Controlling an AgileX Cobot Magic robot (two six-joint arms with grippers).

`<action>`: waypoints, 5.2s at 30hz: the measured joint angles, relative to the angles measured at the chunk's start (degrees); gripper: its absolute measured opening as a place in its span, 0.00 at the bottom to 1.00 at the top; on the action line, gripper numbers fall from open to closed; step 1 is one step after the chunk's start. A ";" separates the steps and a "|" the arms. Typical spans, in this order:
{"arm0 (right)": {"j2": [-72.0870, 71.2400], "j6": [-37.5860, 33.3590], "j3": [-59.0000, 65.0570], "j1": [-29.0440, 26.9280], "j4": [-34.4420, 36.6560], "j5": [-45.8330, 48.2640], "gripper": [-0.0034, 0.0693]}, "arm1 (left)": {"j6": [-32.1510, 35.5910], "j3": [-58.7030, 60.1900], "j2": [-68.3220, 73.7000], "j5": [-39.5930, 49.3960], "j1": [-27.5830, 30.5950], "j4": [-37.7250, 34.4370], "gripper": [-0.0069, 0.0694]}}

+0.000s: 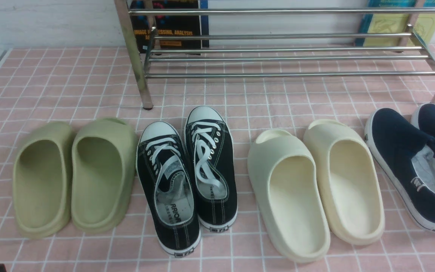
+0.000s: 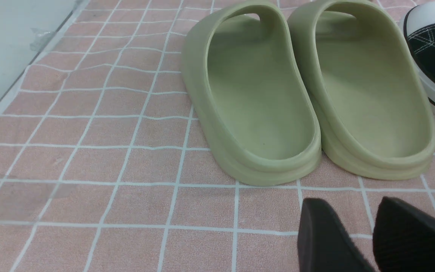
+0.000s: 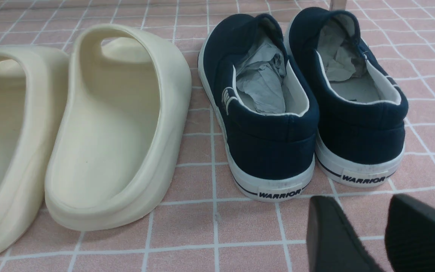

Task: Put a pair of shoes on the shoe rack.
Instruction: Use the right arm to grab the shoe closest to it, then use the right arm to put a shoe into the shoe rack

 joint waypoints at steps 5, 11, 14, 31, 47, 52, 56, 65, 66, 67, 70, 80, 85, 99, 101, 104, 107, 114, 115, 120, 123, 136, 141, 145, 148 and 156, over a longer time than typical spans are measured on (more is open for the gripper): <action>0.00 0.00 0.00 0.00 0.00 0.00 0.37 | 0.00 0.00 0.00 0.00 0.00 0.00 0.41; 0.00 0.00 0.00 0.00 0.00 0.00 0.37 | 0.00 0.00 0.00 0.00 0.00 0.00 0.41; 0.00 0.00 0.00 0.00 0.00 0.00 0.37 | 0.00 0.00 0.00 0.00 0.00 0.00 0.41; 0.00 0.00 0.00 0.00 0.00 0.00 0.37 | 0.04 0.00 0.00 0.00 0.00 0.00 0.41; -0.07 0.00 0.00 0.00 5.00 0.00 0.37 | 0.04 0.00 0.00 0.00 0.00 0.00 0.41; -0.07 0.43 0.00 0.00 15.36 0.28 0.37 | 0.04 0.00 0.00 0.00 0.00 0.00 0.41; -0.07 4.38 0.19 0.00 33.37 1.10 0.37 | 0.04 0.00 0.00 0.00 0.00 0.00 0.41; -0.07 4.59 0.38 0.00 49.75 -0.11 0.37 | 0.04 0.00 0.00 0.00 0.00 0.00 0.41; -0.07 3.45 0.38 0.00 49.64 -0.87 0.37 | 0.04 0.00 0.00 0.00 0.00 0.00 0.41; -0.07 2.27 0.38 0.00 49.53 -1.55 0.37 | 0.04 0.00 0.00 0.00 0.00 0.00 0.41; -0.07 -3.52 0.38 0.00 48.92 -3.49 0.37 | 0.04 0.00 0.00 0.00 0.00 0.00 0.41; 11.09 -12.87 -17.55 0.00 29.85 3.74 0.07 | 0.04 0.00 0.00 0.00 0.00 0.00 0.41; 27.98 -10.83 -36.83 0.00 11.68 21.77 0.02 | 0.04 0.00 0.00 0.00 0.00 0.00 0.41; 66.65 -10.87 -60.51 0.00 4.92 44.25 0.05 | 0.06 0.00 0.00 0.00 0.00 0.00 0.41; 72.32 -12.26 -60.55 0.06 6.40 43.22 0.14 | 0.06 0.00 0.00 0.00 0.00 0.00 0.41; 76.71 -12.97 -60.91 1.49 6.32 42.01 0.31 | 0.06 0.00 0.00 0.00 0.00 0.00 0.41; 80.33 -13.12 -61.66 3.94 5.24 39.62 0.51 | 0.11 0.00 0.00 0.00 0.00 0.00 0.41; 90.06 -10.62 -63.07 6.64 0.57 32.41 0.70 | 0.11 0.00 0.00 0.00 0.00 0.00 0.41; 91.51 -10.07 -63.14 6.69 -0.13 31.51 0.69 | 0.11 0.00 0.00 0.00 0.00 0.00 0.41; 96.78 -8.89 -63.14 6.75 -1.58 28.77 0.50 | 0.11 0.00 0.00 0.00 0.00 0.00 0.41; 98.45 -9.01 -63.14 6.81 -0.83 27.58 0.30 | 0.11 0.00 0.00 0.00 0.00 0.00 0.41; 97.51 -9.06 -72.59 6.99 -0.41 37.80 0.09 | 0.11 0.00 0.00 0.00 0.00 0.00 0.41; 96.78 -9.61 -82.98 6.99 -0.01 43.10 0.09 | 0.11 0.00 0.00 0.00 0.00 0.00 0.41; 98.60 -10.57 -92.30 6.99 -0.01 46.39 0.09 | 0.11 0.00 0.00 0.00 0.00 0.00 0.41; 102.08 -10.77 -98.16 6.99 0.04 48.35 0.09 | 0.11 0.00 0.00 0.00 0.00 0.00 0.41; 115.93 -11.48 -113.39 6.99 0.11 50.05 0.09 | 0.11 0.00 0.00 0.00 0.00 0.00 0.41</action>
